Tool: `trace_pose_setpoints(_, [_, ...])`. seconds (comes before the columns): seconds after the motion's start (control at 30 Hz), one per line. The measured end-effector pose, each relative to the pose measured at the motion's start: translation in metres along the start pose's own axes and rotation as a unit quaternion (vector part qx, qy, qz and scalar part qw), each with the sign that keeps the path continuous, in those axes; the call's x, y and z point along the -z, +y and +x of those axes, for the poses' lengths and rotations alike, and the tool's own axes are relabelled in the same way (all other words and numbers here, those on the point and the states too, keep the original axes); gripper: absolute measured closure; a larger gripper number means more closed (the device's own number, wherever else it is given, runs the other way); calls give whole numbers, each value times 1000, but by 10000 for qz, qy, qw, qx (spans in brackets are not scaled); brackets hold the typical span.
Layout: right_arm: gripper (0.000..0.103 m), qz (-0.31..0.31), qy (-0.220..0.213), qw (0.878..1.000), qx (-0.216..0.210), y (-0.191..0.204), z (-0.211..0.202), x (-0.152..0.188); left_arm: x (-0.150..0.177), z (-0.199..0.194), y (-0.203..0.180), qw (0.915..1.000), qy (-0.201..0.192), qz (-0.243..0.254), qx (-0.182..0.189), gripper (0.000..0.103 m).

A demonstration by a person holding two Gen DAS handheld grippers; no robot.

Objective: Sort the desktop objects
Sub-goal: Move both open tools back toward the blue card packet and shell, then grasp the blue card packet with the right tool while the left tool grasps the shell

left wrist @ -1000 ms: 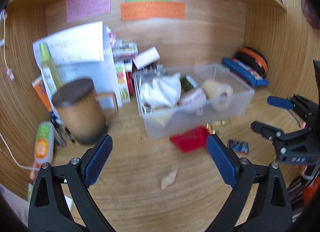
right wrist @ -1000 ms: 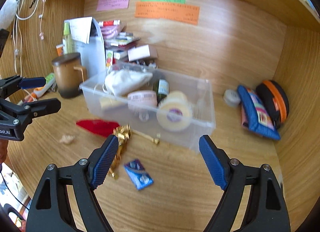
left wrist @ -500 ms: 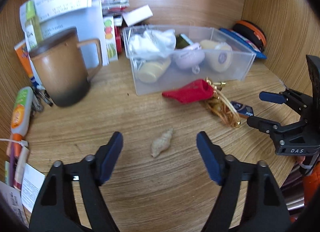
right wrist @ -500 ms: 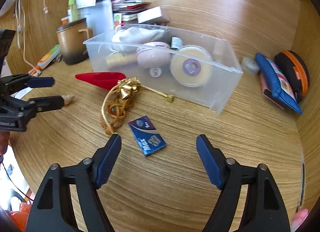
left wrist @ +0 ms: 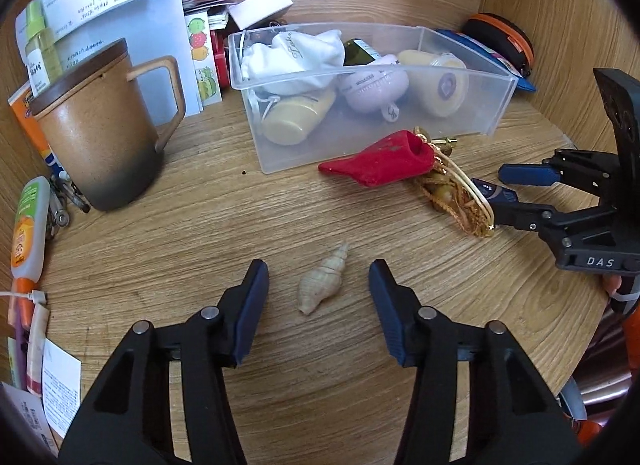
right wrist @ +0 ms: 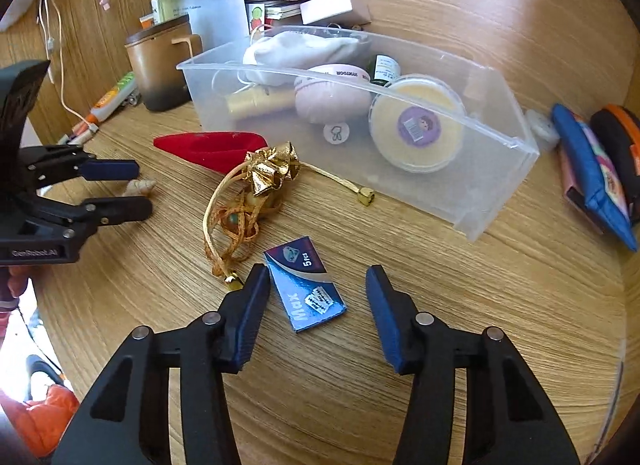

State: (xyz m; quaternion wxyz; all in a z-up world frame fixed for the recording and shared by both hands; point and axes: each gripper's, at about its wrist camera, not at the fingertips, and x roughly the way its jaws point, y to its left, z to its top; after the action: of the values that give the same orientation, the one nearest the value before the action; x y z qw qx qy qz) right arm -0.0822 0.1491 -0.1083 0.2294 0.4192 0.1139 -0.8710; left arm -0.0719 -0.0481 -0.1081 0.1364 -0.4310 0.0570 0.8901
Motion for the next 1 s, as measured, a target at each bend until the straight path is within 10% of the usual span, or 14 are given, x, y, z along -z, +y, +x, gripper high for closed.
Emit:
trace_pose_setpoints(0.47, [78, -203, -74, 9995, -230, 9, -1, 1, -2, 2, -8, 9998, -69, 181, -6, 82])
trace_pose_setpoints(1.0, [79, 78, -239, 9996, -163, 0, -24, -2, 1, -13, -7, 9996, -234, -80, -95, 82])
